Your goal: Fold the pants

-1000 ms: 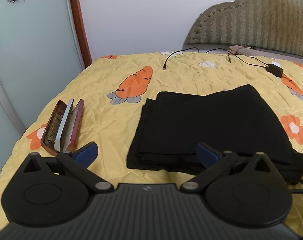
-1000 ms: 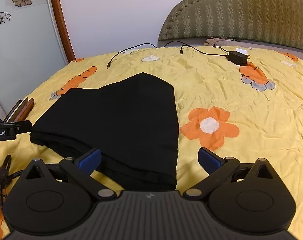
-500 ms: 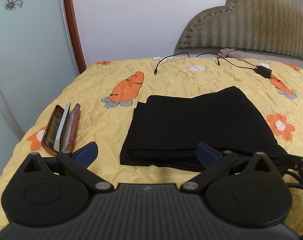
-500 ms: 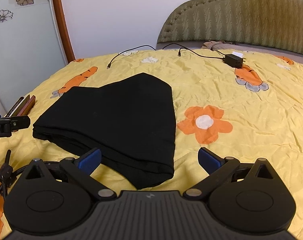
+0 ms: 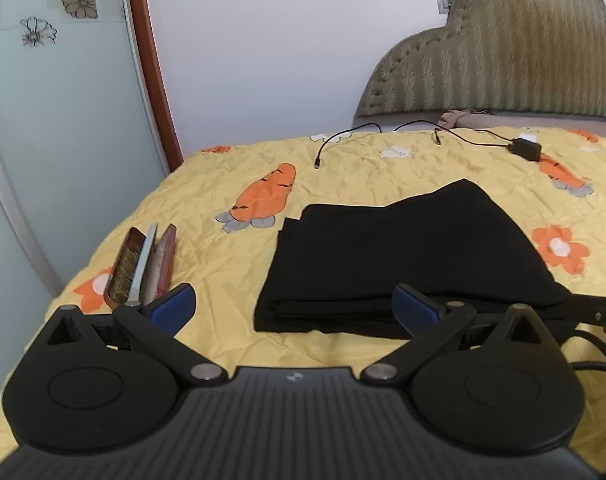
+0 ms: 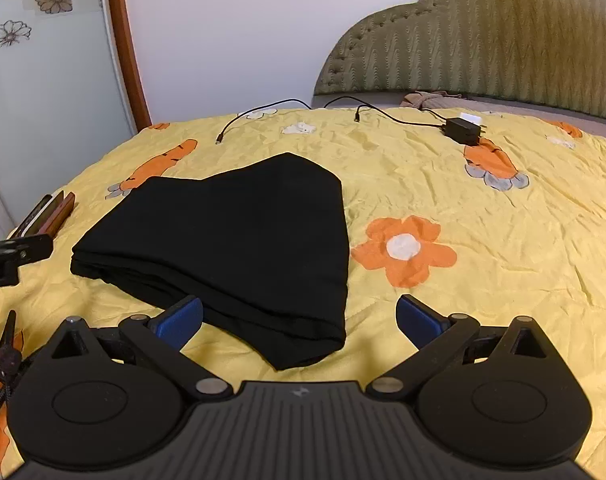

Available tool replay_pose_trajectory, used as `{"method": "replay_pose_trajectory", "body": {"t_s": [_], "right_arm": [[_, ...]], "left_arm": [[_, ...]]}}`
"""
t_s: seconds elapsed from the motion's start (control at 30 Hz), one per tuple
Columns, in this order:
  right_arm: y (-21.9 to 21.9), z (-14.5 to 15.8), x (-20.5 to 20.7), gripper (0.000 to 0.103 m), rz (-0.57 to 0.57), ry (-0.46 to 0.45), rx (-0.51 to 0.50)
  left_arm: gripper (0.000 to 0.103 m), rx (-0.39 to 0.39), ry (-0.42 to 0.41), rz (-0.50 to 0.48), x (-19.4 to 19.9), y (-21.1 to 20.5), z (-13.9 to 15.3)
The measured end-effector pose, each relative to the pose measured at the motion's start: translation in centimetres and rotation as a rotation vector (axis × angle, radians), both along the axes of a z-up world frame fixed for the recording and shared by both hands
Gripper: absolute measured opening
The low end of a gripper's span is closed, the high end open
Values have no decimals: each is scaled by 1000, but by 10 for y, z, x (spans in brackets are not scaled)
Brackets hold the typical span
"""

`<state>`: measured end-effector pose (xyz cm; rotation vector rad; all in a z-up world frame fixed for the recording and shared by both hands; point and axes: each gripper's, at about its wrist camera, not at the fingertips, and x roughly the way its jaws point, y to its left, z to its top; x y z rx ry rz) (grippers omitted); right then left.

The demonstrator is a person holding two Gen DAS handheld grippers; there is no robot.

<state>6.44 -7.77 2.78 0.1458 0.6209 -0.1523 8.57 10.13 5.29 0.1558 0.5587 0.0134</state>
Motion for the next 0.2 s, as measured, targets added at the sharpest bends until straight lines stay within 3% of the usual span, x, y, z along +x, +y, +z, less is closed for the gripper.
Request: {"method": "replay_pose_trajectory", "body": {"t_s": [0.2], "right_arm": [[-2,-3,-4,103,-16,4,2]], "left_arm": [[103,-30,-7,19,-6,11,-3]]}}
